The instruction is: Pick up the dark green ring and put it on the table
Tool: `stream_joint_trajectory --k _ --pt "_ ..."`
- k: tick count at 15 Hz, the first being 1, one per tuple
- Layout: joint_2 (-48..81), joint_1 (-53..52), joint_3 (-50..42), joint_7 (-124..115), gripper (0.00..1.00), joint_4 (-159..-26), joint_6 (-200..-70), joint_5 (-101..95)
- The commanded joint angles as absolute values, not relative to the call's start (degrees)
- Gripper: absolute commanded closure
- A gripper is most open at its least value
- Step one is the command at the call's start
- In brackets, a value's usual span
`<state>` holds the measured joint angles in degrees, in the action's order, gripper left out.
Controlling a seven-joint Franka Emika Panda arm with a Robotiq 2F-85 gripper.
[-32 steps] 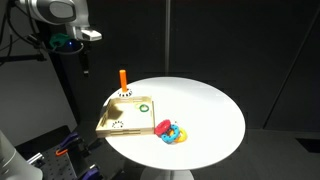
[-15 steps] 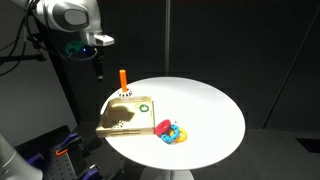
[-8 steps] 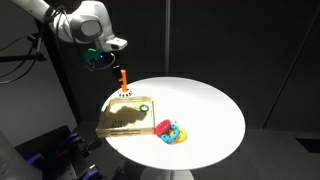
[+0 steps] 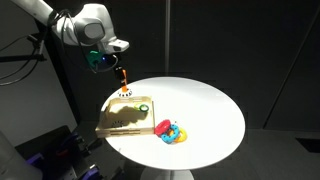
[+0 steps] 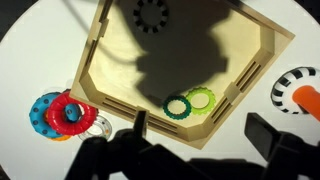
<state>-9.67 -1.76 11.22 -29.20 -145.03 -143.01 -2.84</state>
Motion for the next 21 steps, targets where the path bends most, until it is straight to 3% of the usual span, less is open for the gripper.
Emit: stream_joint_trajectory --k 1,10,21 --pt "-9.7 -2.4 10.6 -29.2 0.0 -145.0 -142.9 -2.9" --pt "-3.7 0.2 9.5 -37.8 0.0 -143.4 -150.8 -13.4" --pt "11.5 -2.9 1.1 -36.6 0.0 -137.0 -159.4 -16.2"
